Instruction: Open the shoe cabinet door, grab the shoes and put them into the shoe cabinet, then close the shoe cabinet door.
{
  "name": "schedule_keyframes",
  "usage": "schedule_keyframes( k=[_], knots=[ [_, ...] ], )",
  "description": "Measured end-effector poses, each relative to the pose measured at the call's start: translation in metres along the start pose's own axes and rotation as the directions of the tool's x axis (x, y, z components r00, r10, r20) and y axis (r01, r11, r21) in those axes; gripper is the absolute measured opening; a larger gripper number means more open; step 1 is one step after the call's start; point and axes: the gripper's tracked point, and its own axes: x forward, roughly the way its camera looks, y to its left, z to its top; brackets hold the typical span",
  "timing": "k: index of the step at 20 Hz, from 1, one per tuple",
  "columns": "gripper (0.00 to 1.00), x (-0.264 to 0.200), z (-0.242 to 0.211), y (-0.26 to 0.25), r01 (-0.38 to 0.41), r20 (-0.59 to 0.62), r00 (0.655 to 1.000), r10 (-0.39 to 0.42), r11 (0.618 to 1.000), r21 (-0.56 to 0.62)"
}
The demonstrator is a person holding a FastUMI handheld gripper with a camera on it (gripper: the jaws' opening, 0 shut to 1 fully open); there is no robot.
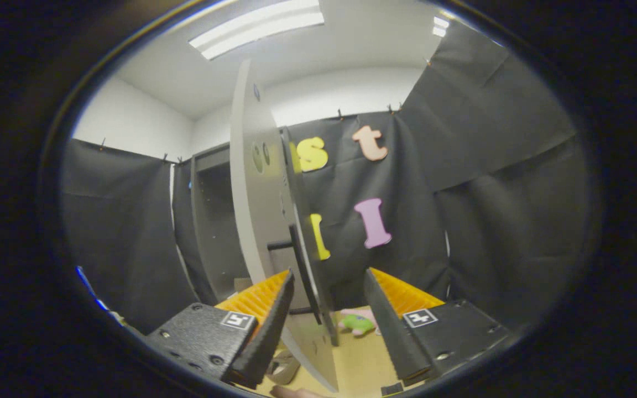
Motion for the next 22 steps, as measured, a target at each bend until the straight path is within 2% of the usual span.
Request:
schedule_keyframes(
  k=[1, 4, 7, 11, 15, 18, 22],
  knots=[
    [0.91, -0.008, 0.007, 0.004, 0.021, 0.036, 0.999, -0.021, 1.000, -0.018],
    [0.99, -0.021, 0.009, 0.022, 0.072, 0.050, 0.996, -0.069, 0.995, -0.065],
    [0.99, -0.037, -0.016, 0.055, 0.078, -0.013, 0.997, -0.080, 0.991, -0.108],
    [0.99, -0.032, -0.054, 0.116, -0.043, -0.109, 0.993, 0.036, 0.998, -0.056],
    [0.99, -0.012, -0.099, 0.151, -0.104, -0.113, 0.989, 0.093, 0.990, -0.095],
    [0.99, 0.004, -0.151, 0.168, -0.112, -0.131, 0.987, 0.092, 0.982, -0.151],
    [0.99, 0.024, -0.236, 0.180, -0.119, -0.243, 0.967, 0.083, 0.983, -0.138]
  ],
)
